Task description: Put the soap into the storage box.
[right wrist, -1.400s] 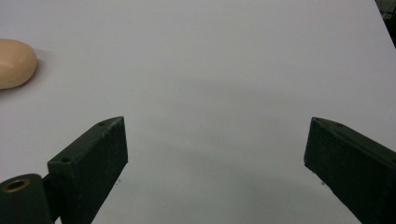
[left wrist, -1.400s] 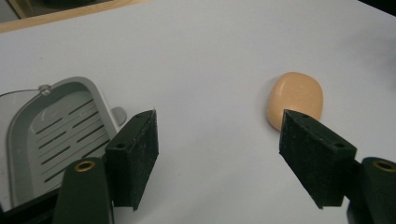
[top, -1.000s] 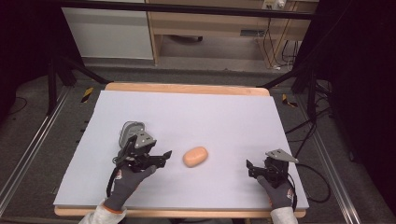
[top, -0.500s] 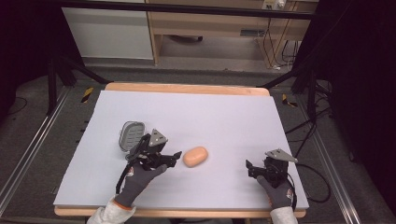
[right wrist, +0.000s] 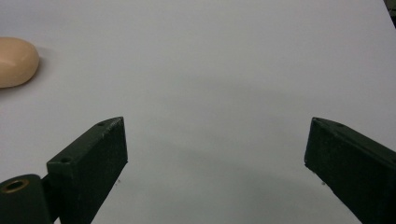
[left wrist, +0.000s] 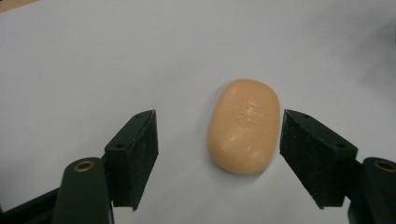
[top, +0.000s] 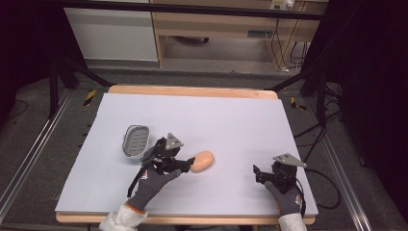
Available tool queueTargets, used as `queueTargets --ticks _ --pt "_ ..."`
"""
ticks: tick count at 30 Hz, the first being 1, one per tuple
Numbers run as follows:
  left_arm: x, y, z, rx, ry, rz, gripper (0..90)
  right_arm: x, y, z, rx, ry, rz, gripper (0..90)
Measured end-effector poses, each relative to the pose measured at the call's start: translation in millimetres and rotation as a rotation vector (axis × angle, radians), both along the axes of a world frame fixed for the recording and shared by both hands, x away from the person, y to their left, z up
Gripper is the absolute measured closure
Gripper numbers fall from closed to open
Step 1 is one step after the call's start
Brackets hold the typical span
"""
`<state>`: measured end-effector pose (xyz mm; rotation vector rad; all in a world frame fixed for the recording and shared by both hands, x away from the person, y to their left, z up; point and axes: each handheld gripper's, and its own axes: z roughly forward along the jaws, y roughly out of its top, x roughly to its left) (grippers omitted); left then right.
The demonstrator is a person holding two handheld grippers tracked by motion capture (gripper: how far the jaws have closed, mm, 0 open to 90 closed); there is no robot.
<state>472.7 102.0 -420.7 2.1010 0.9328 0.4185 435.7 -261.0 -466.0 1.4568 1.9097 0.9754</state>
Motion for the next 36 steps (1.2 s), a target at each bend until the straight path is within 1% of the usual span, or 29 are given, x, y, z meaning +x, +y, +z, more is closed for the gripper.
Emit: queueTargets --ticks 5,7,12,13,17,26,31,36 --pt "2.2 -7.0 -2.3 0.005 0.009 -0.014 27.2 0.2 0.0 0.0 -0.001 0.001 0.002 6.2" --pt "3.7 -12.8 -4.8 0.018 0.012 -0.028 26.9 0.2 0.4 -0.1 -0.001 0.004 0.002 6.2" --pt "5.3 -17.2 -7.0 0.019 0.018 -0.035 26.8 0.4 0.4 -0.3 -0.002 0.004 0.004 6.2" --pt "5.6 -18.9 -8.0 0.019 0.025 -0.035 26.8 0.4 0.5 -0.3 -0.002 0.004 0.005 6.2" --pt "7.6 -22.7 -10.5 0.038 0.028 -0.049 26.8 0.5 0.6 -0.4 -0.002 0.004 0.005 6.2" --pt "12.2 -34.7 -19.1 0.053 0.049 -0.065 25.2 1.0 0.6 -0.8 -0.005 0.006 0.007 6.2" --pt "15.3 -41.2 -25.1 0.081 0.056 -0.072 24.3 0.9 0.7 -0.8 -0.005 0.008 0.009 6.2" --pt "17.6 -45.9 -29.7 0.095 0.063 -0.080 24.1 1.1 0.8 -1.1 -0.004 0.009 0.009 6.1"
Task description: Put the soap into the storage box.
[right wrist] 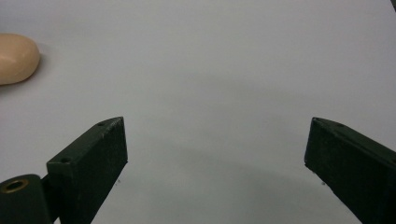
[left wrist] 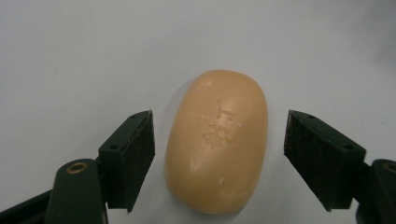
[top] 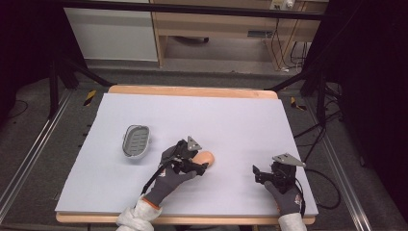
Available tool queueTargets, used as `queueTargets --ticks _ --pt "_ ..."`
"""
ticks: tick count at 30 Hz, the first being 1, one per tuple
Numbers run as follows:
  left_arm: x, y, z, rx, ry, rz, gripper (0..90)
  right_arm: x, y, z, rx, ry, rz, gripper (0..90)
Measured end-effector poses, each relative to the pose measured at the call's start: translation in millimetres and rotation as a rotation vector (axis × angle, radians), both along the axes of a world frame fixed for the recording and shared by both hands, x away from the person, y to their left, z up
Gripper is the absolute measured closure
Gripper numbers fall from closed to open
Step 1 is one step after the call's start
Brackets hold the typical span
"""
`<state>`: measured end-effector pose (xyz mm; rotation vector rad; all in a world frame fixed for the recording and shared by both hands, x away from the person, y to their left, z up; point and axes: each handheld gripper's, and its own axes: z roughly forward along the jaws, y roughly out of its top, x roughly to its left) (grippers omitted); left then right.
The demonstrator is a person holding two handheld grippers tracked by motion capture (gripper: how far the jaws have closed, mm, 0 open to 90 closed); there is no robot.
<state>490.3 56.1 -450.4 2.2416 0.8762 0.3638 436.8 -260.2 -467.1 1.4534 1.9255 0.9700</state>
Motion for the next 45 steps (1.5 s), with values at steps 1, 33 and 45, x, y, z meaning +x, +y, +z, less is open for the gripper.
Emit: queueTargets --ticks 1,33,45 --pt "0.5 -0.9 -0.9 0.004 0.001 0.001 24.1 0.1 -0.1 0.0 -0.001 -0.001 0.001 6.1" --pt "12.8 -13.6 -23.2 0.059 0.043 -0.015 27.6 1.5 0.1 -1.5 -0.007 0.014 -0.001 6.1" --pt "10.1 -14.2 -20.7 0.070 0.046 -0.012 31.4 1.2 -0.8 -0.9 -0.005 0.016 -0.005 6.1"
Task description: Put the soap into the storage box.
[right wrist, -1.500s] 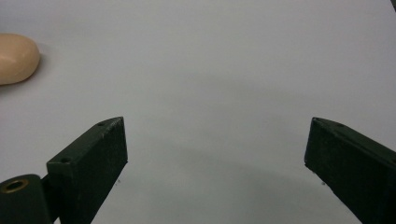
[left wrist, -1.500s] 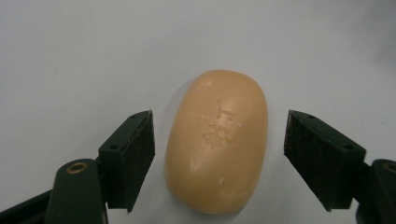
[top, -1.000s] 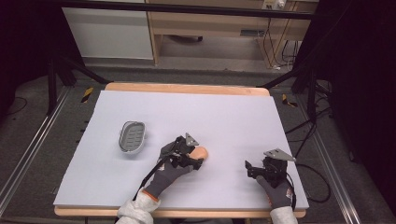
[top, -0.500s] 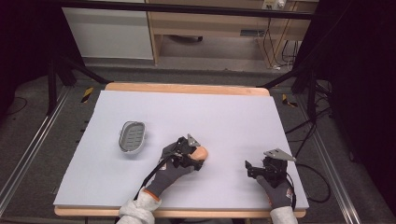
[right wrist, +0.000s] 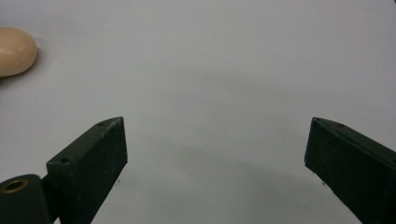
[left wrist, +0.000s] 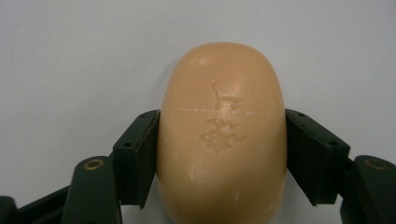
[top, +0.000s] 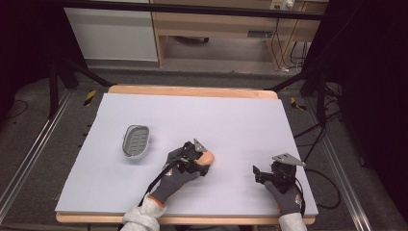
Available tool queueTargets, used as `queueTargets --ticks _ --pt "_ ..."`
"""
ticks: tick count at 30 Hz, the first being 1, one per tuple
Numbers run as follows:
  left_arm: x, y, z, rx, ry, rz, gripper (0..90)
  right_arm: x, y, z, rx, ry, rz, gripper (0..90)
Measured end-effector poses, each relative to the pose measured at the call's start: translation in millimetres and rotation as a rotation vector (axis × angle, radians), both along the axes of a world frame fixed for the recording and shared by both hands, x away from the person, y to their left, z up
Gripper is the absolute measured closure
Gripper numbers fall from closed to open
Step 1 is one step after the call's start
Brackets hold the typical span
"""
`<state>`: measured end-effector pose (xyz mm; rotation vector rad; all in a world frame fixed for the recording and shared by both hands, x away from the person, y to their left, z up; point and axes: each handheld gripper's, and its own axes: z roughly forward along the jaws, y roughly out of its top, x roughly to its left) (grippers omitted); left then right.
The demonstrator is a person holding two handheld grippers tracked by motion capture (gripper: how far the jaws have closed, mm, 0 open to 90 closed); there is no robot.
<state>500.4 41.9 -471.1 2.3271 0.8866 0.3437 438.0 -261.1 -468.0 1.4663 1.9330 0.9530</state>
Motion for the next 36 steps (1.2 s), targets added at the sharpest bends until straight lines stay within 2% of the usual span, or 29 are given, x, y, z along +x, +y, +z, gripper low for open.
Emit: queueTargets --ticks 11,16,36 --pt "-9.5 14.7 18.8 -0.048 -0.015 0.020 31.5 -0.6 -0.6 0.7 0.008 -0.002 -0.004 6.0" --pt "-14.3 31.8 27.9 -0.067 -0.026 0.034 31.5 -0.8 -0.8 1.0 0.009 -0.003 -0.006 6.0" --pt "-32.5 80.6 47.8 -0.122 -0.052 0.087 31.5 -1.4 -0.4 0.7 0.000 -0.007 -0.003 5.9"
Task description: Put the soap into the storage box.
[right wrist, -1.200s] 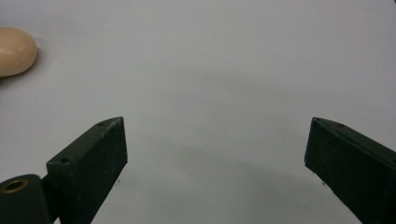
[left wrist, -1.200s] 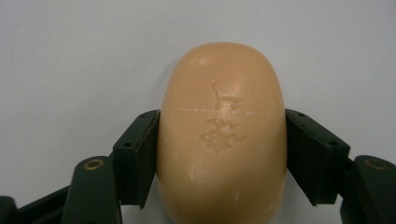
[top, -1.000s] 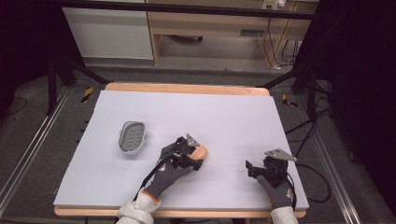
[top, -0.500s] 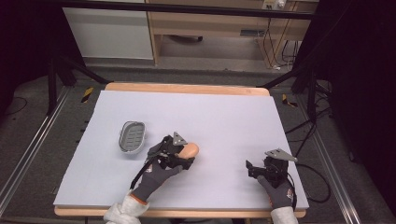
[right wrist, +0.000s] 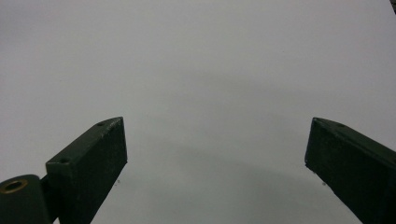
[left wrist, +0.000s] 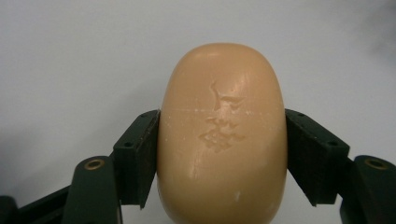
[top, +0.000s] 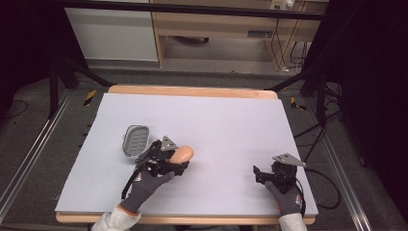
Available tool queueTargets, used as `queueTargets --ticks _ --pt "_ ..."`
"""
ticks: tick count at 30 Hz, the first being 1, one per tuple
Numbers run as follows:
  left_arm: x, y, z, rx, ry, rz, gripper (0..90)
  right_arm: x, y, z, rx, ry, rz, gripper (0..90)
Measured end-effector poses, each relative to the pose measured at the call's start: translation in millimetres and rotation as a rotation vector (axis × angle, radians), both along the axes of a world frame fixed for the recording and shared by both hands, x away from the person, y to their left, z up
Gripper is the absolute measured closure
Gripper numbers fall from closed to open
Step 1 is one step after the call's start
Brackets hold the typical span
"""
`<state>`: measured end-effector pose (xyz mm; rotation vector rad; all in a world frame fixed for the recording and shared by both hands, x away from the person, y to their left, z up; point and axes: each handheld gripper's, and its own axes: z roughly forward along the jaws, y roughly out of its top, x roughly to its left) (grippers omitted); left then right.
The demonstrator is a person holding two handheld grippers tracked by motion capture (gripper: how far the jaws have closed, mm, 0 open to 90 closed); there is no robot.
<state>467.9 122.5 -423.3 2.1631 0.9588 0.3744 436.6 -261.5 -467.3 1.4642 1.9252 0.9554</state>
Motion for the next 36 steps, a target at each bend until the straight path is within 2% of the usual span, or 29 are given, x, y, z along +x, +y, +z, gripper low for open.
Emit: queueTargets --ticks 4,12,13,19,26,31,36 --pt "-0.1 12.2 5.7 -0.031 -0.013 0.041 31.5 0.3 0.7 -0.6 -0.006 -0.001 0.003 5.9" --pt "4.7 36.2 20.1 -0.062 -0.031 0.111 31.6 -1.6 2.6 -1.0 0.000 0.004 0.012 5.9" --pt "5.5 41.0 23.1 -0.077 -0.038 0.124 31.6 -1.6 2.6 -1.1 0.000 0.004 0.012 5.9" --pt "10.6 61.9 32.4 -0.097 -0.059 0.183 31.6 -1.6 2.8 -1.4 0.000 0.005 0.013 5.9" --pt "19.6 83.2 30.9 -0.104 -0.060 0.252 31.6 -1.2 3.0 -1.5 -0.001 0.006 0.014 5.9" --pt "27.4 91.7 27.0 -0.101 -0.053 0.287 31.6 -0.5 3.6 -2.1 -0.013 0.002 0.016 5.8" --pt "34.1 99.9 20.8 -0.092 -0.047 0.322 31.6 -0.5 3.9 -2.0 -0.004 0.008 0.016 5.8"
